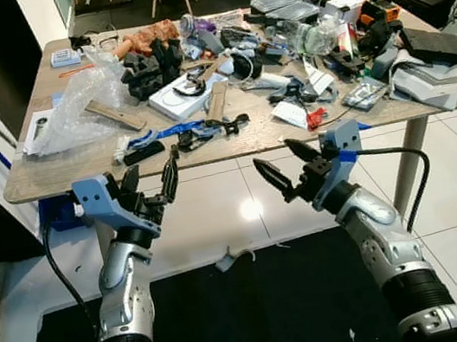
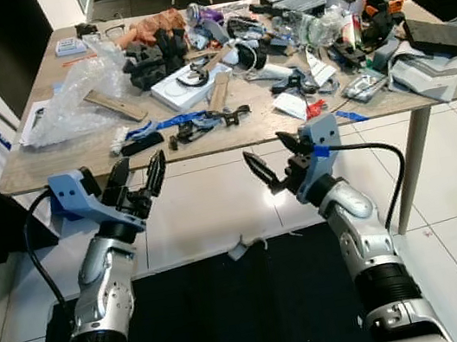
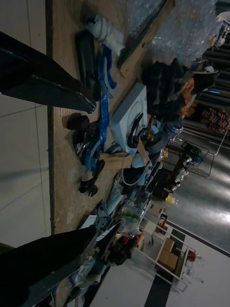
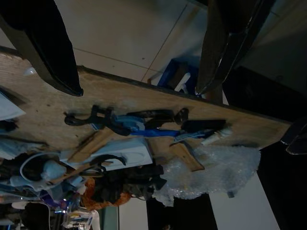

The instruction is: Picking trash to rubbish bin

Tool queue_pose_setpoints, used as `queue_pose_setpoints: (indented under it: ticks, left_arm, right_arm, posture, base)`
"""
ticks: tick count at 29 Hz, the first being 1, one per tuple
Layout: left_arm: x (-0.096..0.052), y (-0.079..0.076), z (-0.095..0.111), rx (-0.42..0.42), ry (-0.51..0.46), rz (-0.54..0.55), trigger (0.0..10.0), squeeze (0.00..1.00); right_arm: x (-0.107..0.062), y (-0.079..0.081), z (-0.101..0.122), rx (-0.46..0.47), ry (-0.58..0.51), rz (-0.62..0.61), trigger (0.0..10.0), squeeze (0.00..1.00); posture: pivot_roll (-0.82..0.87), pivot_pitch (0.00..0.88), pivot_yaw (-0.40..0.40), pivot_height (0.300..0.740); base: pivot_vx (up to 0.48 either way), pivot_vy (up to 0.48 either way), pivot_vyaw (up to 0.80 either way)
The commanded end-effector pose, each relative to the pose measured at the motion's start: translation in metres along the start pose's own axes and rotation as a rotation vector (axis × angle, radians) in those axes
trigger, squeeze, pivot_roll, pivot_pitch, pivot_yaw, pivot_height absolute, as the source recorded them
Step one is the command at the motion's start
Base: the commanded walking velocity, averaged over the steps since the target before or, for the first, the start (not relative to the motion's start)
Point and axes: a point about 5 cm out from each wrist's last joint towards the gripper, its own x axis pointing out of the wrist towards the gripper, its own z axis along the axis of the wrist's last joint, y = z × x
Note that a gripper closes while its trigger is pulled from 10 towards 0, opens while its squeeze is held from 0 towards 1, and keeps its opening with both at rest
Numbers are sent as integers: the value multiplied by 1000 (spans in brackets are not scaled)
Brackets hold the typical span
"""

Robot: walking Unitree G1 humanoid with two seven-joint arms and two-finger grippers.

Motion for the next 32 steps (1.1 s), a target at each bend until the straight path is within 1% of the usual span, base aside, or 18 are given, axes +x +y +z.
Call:
queue_pose_setpoints:
  ticks: [1, 6, 8, 12, 13, 19, 32]
  left_arm:
    - [2, -1, 1, 3, 6, -12, 10000, 0]
    - [2, -1, 2, 7, 6, -16, 10000, 0]
    - [1, 0, 4, 8, 11, -21, 10000, 0]
    - [0, 2, 5, 13, 22, -31, 10000, 0]
    - [0, 3, 7, 2, 14, -30, 10000, 0]
    - [-2, 6, 9, 10, 19, -32, 10000, 0]
    - [-2, 5, 10, 4, 24, -39, 10000, 0]
  right_arm:
    - [1, -1, 3, -17, 7, 4, 10000, 0]
    - [2, -1, 4, -26, 9, 2, 10000, 0]
    - [3, 2, 5, -46, 14, 2, 10000, 0]
    - [5, 6, 5, -82, 22, 7, 10000, 0]
    - [5, 7, 5, -86, 28, 8, 10000, 0]
    - [6, 12, 4, -80, 32, 9, 10000, 0]
    - [7, 13, 5, -71, 36, 10, 10000, 0]
  posture:
    - [-8, 0, -32, 740]
    - [-11, 0, -24, 740]
    - [-7, 0, -9, 740]
    - [3, 0, 0, 740]
    - [5, 0, 10, 740]
    - [14, 0, 22, 740]
    - [13, 0, 19, 740]
  base:
    - [0, 0, 0]
    - [0, 0, 0]
    - [0, 0, 0]
    - [0, -461, 0]
    - [0, 0, 0]
    - [0, 0, 0]
    - [0, 0, 0]
